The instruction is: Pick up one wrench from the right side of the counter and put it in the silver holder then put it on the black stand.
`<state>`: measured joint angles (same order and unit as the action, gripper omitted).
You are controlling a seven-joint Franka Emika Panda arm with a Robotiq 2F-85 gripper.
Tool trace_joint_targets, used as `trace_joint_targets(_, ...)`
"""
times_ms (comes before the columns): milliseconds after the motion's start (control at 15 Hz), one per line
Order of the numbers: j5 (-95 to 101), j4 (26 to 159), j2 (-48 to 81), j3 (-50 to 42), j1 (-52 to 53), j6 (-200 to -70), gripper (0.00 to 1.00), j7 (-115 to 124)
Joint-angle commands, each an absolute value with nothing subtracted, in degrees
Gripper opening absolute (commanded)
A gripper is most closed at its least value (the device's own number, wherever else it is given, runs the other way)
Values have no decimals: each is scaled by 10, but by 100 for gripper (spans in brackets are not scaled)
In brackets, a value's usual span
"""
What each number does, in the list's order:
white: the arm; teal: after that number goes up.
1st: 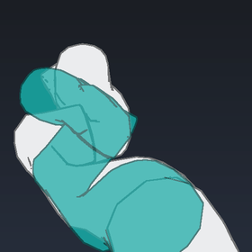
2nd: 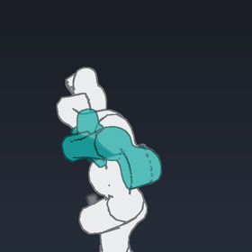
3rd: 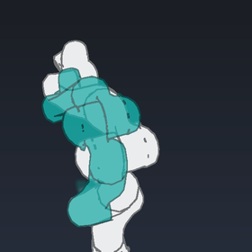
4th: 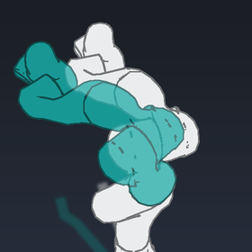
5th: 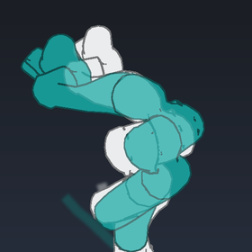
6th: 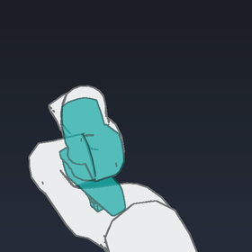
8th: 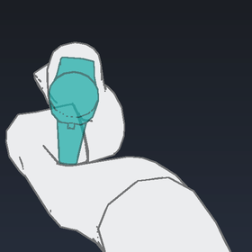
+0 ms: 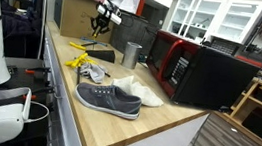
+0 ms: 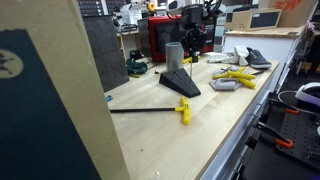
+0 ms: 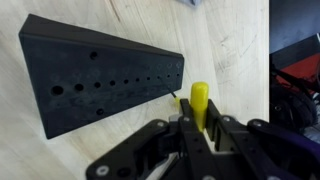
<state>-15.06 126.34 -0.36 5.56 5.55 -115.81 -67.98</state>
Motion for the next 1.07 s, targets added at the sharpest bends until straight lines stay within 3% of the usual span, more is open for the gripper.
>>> trace_joint_targets(0, -137, 1271, -15, 52, 53, -1150, 4, -678)
trace_joint_targets(1000, -136, 1263, -4, 54, 57, -1164, 4, -683)
